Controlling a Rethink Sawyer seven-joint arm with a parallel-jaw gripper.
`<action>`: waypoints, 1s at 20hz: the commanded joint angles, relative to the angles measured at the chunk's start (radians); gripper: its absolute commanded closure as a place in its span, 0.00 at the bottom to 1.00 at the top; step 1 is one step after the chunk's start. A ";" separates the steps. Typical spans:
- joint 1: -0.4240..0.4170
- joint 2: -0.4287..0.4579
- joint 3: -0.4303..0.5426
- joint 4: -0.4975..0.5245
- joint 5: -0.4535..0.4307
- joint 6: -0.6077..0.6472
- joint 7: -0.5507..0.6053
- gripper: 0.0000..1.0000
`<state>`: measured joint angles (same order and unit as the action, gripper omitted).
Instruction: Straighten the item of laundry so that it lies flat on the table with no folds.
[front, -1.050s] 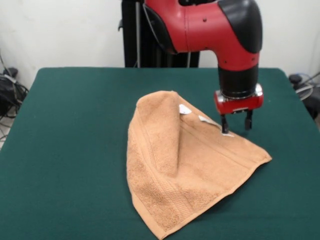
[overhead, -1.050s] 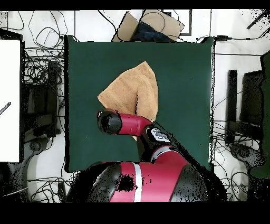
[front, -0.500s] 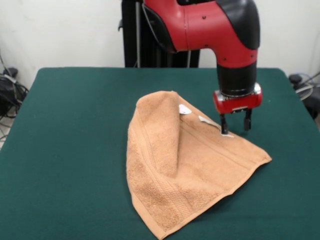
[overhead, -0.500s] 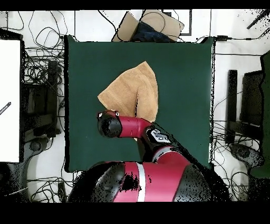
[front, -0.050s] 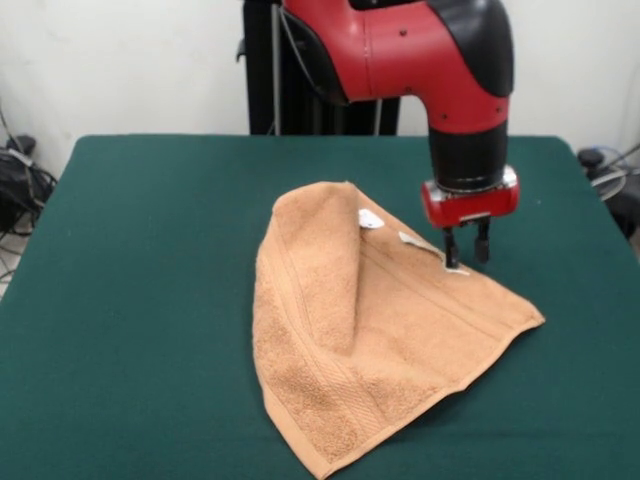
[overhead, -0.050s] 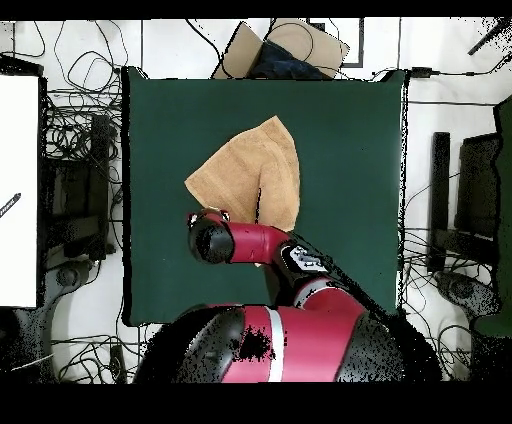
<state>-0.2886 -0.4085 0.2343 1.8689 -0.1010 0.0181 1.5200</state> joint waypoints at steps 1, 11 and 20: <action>-0.039 0.113 0.000 -0.052 -0.024 -0.120 0.181 1.00; -0.027 0.097 -0.006 -0.021 -0.016 -0.153 0.204 1.00; 0.024 -0.151 -0.041 0.262 0.059 -0.051 0.305 1.00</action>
<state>-0.2972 -0.4767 0.2265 1.9930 -0.0957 -0.0166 1.5200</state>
